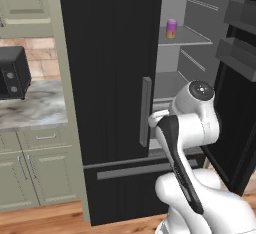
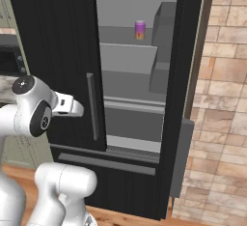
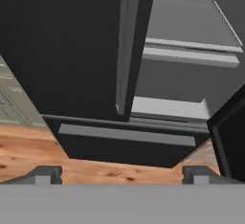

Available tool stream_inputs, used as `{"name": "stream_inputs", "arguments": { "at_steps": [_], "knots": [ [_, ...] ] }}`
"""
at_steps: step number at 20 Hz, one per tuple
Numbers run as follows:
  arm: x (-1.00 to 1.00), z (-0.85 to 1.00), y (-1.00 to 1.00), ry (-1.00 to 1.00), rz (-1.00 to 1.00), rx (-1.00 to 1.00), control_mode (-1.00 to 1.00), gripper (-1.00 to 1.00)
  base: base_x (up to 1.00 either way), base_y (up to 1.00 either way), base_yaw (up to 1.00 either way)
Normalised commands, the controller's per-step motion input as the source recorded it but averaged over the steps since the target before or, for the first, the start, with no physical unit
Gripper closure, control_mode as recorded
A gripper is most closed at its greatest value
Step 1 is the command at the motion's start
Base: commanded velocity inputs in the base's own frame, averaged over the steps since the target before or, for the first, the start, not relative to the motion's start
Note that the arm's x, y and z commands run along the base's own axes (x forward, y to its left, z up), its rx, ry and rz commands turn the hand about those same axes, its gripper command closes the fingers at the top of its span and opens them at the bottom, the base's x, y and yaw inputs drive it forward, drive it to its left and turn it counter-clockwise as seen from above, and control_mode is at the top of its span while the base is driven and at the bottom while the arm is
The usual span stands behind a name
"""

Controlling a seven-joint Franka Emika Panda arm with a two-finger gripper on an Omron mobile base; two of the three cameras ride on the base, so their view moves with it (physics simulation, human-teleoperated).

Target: Open the fridge, grab two sodas, and place both sodas inside the bowl with ice on the dining counter.

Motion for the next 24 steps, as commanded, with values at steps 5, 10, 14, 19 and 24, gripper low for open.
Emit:
{"name": "stream_inputs", "arguments": {
  "at_steps": [5, 10, 14, 19, 24],
  "knots": [
    [0.33, 0.01, 0.00, -0.05, 0.00, 0.03, -1.00, -1.00, 0.00, 0.00, 0.00],
    [0.66, 0.00, -0.01, 0.00, 0.00, 0.00, -1.00, -1.00, 0.00, 0.00, 0.00],
    [0.75, 0.00, -0.05, 0.00, 0.04, 0.02, -1.00, -1.00, 0.00, 0.00, 0.00],
    [0.58, -0.02, 0.00, 0.00, 0.06, 0.01, -1.00, -1.00, 0.00, 0.00, 0.00],
    [0.44, -0.15, 0.00, 0.00, 0.02, 0.00, -1.00, -1.00, 0.00, 0.00, 0.00]
  ]
}}
